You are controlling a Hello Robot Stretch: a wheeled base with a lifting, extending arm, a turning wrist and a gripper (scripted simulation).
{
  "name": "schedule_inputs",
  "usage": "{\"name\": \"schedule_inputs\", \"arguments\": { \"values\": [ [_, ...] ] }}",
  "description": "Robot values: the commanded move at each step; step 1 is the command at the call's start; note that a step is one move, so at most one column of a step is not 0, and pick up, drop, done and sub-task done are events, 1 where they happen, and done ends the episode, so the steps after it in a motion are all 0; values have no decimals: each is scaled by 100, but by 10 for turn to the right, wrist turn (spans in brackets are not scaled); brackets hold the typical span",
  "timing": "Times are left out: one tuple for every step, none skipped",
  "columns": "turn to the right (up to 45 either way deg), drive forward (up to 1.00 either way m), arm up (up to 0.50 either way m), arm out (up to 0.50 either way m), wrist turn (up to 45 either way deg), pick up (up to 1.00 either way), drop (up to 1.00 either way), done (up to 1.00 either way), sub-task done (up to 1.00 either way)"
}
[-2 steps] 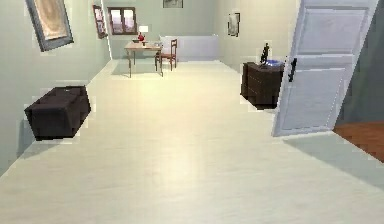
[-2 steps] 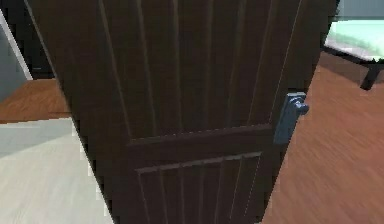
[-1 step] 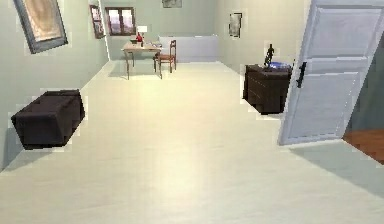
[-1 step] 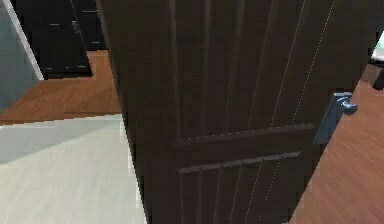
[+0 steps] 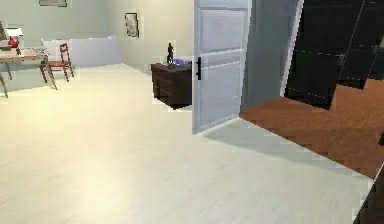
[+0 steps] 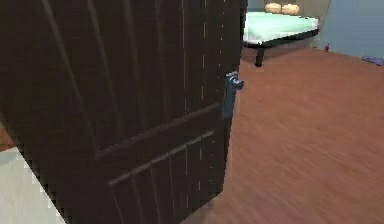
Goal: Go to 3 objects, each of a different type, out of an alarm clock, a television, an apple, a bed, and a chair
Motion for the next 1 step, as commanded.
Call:
{"name": "schedule_inputs", "arguments": {
  "values": [
    [0, 20, 0, 0, 0, 0, 0, 0, 0]
  ]
}}
